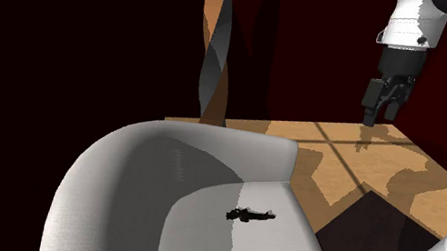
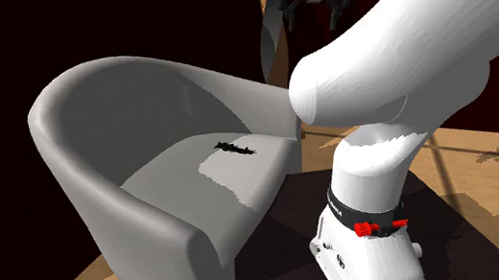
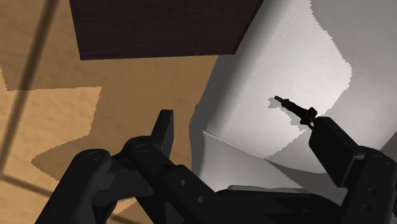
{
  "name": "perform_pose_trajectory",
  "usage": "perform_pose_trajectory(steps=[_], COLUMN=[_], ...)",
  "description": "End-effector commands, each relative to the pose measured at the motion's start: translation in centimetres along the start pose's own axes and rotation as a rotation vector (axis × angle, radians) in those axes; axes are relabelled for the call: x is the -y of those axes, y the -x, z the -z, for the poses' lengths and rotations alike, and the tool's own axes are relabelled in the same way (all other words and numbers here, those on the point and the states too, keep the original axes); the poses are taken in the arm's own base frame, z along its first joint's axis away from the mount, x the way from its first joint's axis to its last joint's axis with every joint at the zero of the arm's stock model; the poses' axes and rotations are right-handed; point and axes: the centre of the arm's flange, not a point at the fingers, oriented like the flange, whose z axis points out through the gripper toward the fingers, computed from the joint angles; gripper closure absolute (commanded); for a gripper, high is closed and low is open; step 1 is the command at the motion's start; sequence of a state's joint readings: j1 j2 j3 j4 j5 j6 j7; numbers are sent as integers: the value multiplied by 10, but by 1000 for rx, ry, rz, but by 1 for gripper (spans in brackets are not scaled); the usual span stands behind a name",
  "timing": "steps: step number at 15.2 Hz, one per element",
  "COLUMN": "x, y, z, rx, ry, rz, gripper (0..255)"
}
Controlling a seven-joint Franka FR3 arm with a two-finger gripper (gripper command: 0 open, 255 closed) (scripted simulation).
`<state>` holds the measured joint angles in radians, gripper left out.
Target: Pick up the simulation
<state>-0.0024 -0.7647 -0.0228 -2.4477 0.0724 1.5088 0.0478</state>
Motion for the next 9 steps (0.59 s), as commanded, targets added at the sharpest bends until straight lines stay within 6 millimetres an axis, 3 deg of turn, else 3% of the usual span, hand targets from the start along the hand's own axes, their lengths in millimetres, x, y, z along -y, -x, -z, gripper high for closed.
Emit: perform_pose_trajectory(steps=[1,9], x=[0,58], y=[0,-43], z=[0,-78], rx=[0,-28], ry=[0,33], rz=[0,136], gripper=[0,0])
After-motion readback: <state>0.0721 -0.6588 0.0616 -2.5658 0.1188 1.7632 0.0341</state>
